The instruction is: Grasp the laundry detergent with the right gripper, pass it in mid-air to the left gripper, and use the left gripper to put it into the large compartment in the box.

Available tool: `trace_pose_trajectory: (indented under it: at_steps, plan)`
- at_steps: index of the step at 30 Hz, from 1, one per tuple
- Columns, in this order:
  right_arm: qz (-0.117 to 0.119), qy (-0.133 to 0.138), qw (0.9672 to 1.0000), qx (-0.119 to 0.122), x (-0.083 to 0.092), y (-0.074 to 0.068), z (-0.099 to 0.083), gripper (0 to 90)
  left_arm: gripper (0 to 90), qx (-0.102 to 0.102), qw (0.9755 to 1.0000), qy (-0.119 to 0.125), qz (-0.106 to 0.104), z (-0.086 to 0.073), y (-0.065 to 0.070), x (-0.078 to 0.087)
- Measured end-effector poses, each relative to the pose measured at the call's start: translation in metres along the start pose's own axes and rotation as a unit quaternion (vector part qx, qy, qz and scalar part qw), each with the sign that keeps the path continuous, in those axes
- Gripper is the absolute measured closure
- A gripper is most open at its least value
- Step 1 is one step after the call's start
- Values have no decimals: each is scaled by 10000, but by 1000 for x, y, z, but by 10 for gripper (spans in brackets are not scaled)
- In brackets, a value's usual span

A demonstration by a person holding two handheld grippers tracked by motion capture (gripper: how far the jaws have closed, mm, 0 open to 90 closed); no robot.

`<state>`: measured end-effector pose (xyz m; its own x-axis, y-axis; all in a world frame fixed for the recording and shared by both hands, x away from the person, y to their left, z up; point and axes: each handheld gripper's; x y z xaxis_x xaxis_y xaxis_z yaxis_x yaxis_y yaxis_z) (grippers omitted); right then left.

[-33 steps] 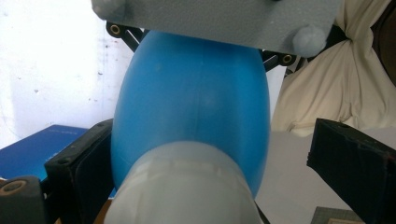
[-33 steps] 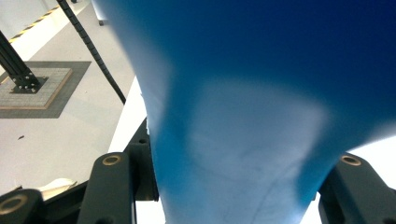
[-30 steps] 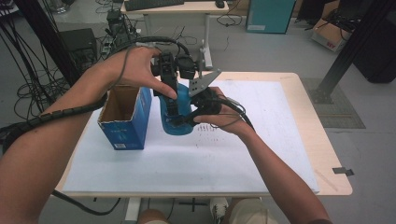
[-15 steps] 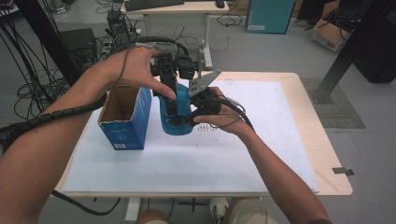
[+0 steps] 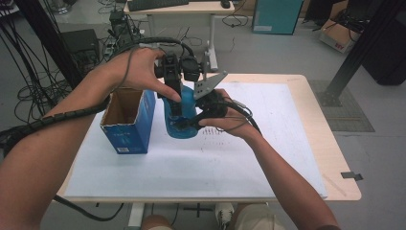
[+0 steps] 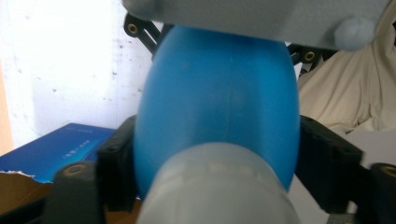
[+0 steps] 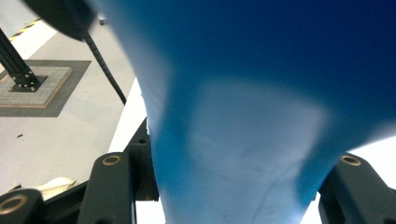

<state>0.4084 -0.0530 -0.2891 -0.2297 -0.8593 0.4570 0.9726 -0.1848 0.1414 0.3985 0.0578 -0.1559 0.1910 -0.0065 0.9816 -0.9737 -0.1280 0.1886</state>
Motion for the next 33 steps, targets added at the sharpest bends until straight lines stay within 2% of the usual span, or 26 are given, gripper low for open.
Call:
trace_pose_trajectory:
  at_steps: [1, 2, 5, 7, 9, 16, 17, 18, 21, 24, 25, 26, 32, 33]
  plan:
    - [5, 0, 10000, 3, 0, 0, 0, 427, 291, 21, 10000, -37, -68, 1, 0, 1]
    - [1, 8, 10000, 28, 0, 0, 0, 427, 307, -5, 10000, -33, -14, 1, 0, 0]
    - [3, 2, 10000, 46, 0, -1, 0, 427, 317, -1, 10000, -28, 0, 1, 0, 0]
    - [-14, 8, 10000, 72, 0, -1, 0, 427, 332, 25, 10000, -38, -61, 1, 0, 1]
    - [-16, 14, 10000, 88, 0, -1, 0, 427, 338, 2, 10000, -27, 1, 1, 0, 0]
    - [-6, 58, 10000, 75, 2, -1, 1, 427, 335, 29, 9999, -82, -87, 2, -1, -2]
    - [-12, 59, 9999, 88, 2, -1, 1, 427, 338, 78, 9999, -50, -72, 1, 0, -2]
    - [-6, 76, 9999, 91, 3, -1, 1, 427, 350, 13, 10000, -76, -17, 2, 0, -1]
    - [-6, 79, 9999, 97, 3, -1, 1, 427, 367, 41, 9999, -106, -67, 2, -1, 0]
    - [-4, 86, 9999, 105, 3, -1, 1, 427, 368, 21, 10000, -97, 5, 2, 0, -1]
    - [-1, 81, 9999, 96, 2, -2, 1, 427, 369, 91, 9999, -79, -69, 1, 0, -2]
    - [3, 79, 9999, 93, 2, -2, 1, 427, 369, 30, 9999, -108, -35, 2, -1, -1]
    - [-17, 46, 9999, 149, 1, -3, 0, 427, 368, 44, 9999, -121, -37, 1, -1, -3]
    - [-10, 38, 9999, 145, 1, -3, 0, 427, 368, 67, 9998, -151, -102, 1, -1, -3]
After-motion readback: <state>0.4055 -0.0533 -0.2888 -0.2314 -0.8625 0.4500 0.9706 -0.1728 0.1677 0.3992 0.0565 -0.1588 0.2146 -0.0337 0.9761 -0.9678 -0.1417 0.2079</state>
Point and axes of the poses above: each handheld gripper's, and its own axes: x roughly backward along the jaws, z roughly out of its top, y roughly to its right, and after that the axes turned 13 degrees about -z, right-handed
